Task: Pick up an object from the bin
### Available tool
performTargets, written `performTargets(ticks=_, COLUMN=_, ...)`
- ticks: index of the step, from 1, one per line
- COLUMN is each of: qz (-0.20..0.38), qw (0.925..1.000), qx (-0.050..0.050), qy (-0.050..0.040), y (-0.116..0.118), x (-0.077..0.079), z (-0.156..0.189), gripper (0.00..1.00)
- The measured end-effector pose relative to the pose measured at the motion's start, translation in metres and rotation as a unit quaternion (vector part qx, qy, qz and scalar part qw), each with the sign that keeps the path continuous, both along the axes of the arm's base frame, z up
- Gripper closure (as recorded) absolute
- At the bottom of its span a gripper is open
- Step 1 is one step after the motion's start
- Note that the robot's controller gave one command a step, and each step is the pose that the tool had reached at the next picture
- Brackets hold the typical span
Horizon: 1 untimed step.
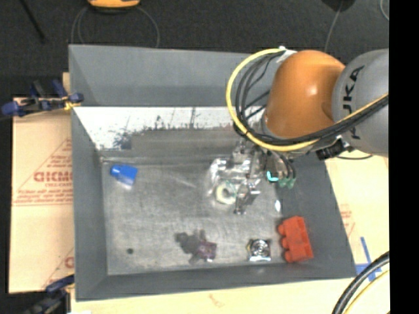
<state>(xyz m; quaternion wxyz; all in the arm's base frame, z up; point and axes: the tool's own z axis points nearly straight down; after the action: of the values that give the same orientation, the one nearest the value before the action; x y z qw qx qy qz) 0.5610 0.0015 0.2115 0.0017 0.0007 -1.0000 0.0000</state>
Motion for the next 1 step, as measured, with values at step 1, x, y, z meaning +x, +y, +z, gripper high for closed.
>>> performTargets(ticks=1, qz=0.139, qw=0.9902, qx=-0.002, qy=-0.0165, y=-0.0316, x=0.0591, z=-0.0906, gripper=0.00)
